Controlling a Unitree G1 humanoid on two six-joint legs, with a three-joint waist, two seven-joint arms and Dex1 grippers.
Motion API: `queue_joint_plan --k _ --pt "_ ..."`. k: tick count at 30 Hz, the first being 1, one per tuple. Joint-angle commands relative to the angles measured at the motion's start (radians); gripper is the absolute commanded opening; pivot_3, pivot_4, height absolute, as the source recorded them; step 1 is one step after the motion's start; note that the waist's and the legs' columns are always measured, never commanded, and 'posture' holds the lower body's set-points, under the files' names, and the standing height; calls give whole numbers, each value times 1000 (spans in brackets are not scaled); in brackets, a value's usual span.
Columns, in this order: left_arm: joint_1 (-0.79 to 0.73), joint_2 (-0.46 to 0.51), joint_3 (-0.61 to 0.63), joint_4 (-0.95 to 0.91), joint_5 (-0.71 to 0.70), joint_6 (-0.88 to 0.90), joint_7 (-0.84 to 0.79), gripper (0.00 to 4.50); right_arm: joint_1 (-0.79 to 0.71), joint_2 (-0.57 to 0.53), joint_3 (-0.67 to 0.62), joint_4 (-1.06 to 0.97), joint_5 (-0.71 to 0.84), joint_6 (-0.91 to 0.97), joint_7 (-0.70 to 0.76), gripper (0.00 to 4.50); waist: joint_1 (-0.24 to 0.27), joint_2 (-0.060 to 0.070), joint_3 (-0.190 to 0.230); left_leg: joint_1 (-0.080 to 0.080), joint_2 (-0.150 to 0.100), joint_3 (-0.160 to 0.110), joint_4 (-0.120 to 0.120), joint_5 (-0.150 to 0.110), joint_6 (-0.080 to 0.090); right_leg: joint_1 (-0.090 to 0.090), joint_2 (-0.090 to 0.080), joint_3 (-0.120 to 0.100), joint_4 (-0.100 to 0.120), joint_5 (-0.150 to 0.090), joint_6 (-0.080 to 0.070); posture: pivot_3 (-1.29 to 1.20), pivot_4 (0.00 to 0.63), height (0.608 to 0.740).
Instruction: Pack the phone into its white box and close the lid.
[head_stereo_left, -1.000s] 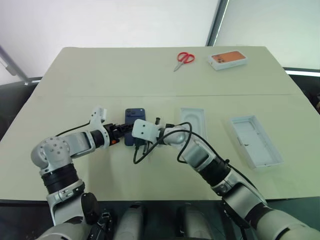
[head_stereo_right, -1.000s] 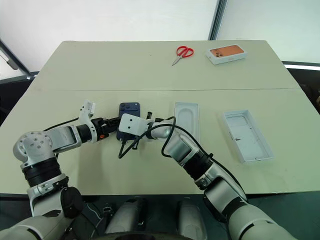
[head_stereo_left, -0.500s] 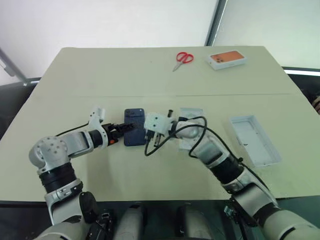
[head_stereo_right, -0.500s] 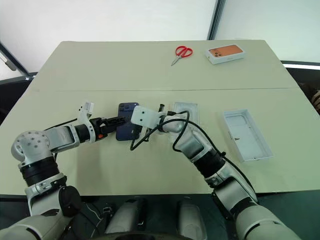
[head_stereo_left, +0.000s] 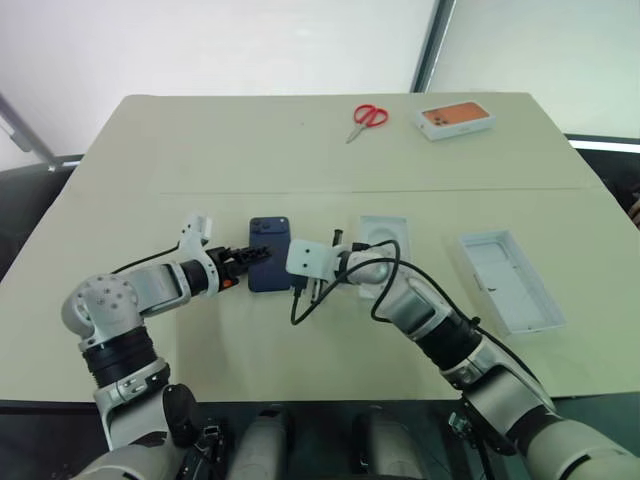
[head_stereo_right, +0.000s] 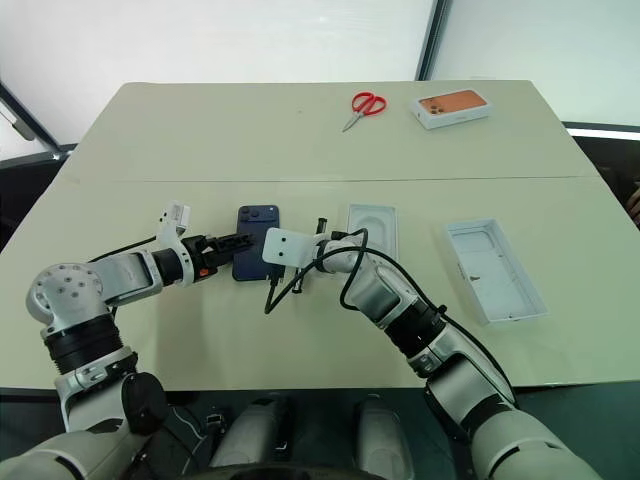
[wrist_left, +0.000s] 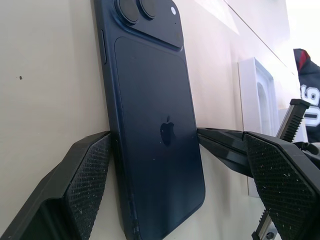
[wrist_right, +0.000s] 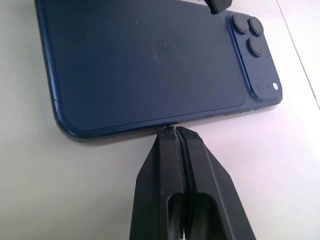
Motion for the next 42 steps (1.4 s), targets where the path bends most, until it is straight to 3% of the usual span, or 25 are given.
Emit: queue_joint_plan --k 1,10,25,28,33,36,42 --pt "11 -30 -8 -8 -42 13 10 4313 0 33 7 1 7 -33 11 30 0 0 0 0 0 0 0 0 0 0 0 0 0 0 0 0 150 697" --pt "5 -64 -14 -43 -124 13 26 4313 12 42 1 9 -2 -42 12 30 -3 0 0 0 0 0 0 0 0 0 0 0 0 0 0 0 150 697" --pt "-15 36 29 17 -71 13 20 4313 32 17 -10 -13 -9 -37 13 30 -2 0 0 0 0 0 -1 0 0 0 1 0 0 0 0 0 150 697" --pt "-13 46 13 10 -79 13 6 3444 42 6 -13 -33 -10 -30 16 0 -2 0 0 0 1 0 -1 0 0 -1 1 0 0 0 0 0 150 697" --pt "-14 34 23 7 -74 13 12 1154 43 -32 -26 -93 -20 -10 30 0 2 0 0 0 0 0 -1 0 0 0 0 0 0 0 0 0 150 697" --pt "-13 35 31 -2 -77 13 10 1154 49 -76 -43 -165 -21 13 61 0 3 0 0 0 0 0 -1 0 0 0 0 0 -1 0 0 0 150 697" --pt "-15 27 66 -6 -118 13 1 1154 103 -154 -189 -441 140 180 184 0 2 -1 1 -2 1 0 -1 0 0 -1 0 0 -1 0 0 0 150 697"
